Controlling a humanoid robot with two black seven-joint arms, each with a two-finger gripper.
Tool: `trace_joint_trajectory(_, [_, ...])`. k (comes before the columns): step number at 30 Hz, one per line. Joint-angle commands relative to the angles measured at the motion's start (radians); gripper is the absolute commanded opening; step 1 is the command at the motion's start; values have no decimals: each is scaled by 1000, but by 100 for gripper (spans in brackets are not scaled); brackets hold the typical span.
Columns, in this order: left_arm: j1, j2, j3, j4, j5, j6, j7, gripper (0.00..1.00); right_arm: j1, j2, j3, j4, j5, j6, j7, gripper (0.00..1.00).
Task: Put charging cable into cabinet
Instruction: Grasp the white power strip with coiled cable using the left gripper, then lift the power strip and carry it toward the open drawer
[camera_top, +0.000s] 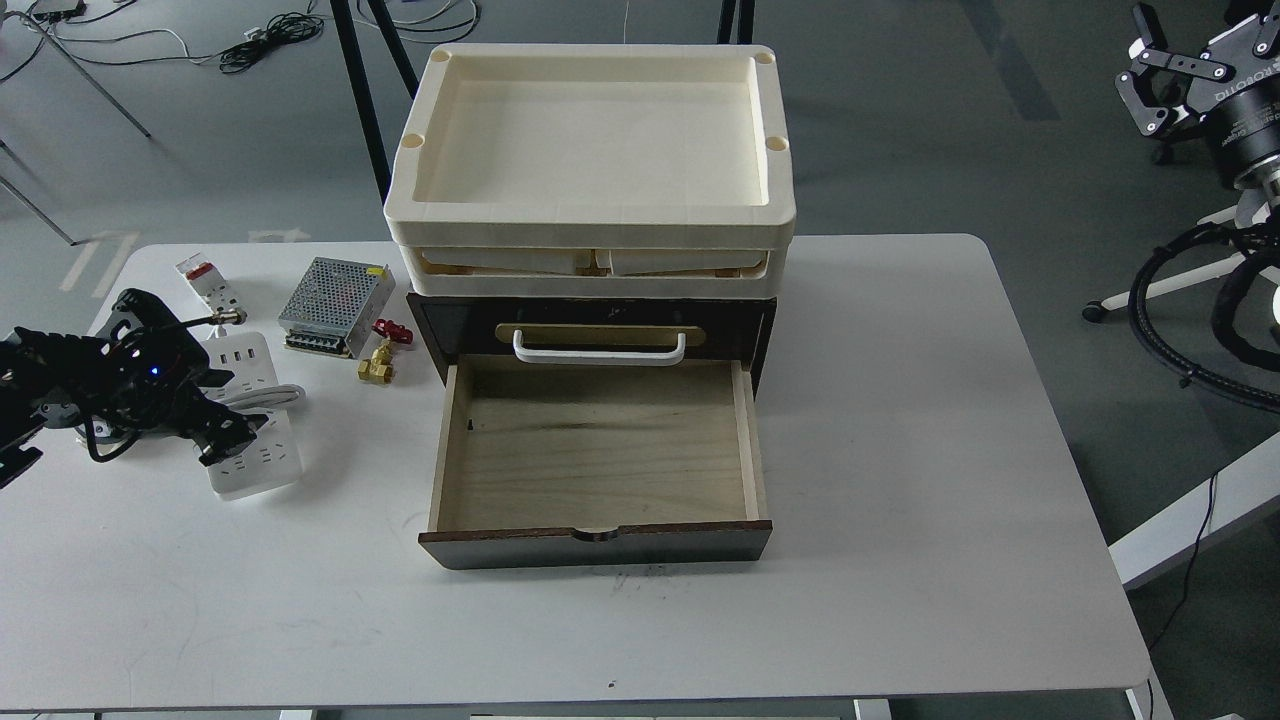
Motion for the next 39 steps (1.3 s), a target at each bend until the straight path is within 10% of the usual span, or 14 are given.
trace_joint_trajectory(1, [1,-2,0,1,0,5,0,50,-2,0,0,11,-1,1,2,99])
trace_joint_trajectory(18, [11,-34,0,27,-3,67,0,1,-7,-1,1,12,-1,0,2,99])
trace_joint_trajectory(39, [-67,175,-17,-92,-70,84,0,0,-11,-18,5,11,-1,1,0,99])
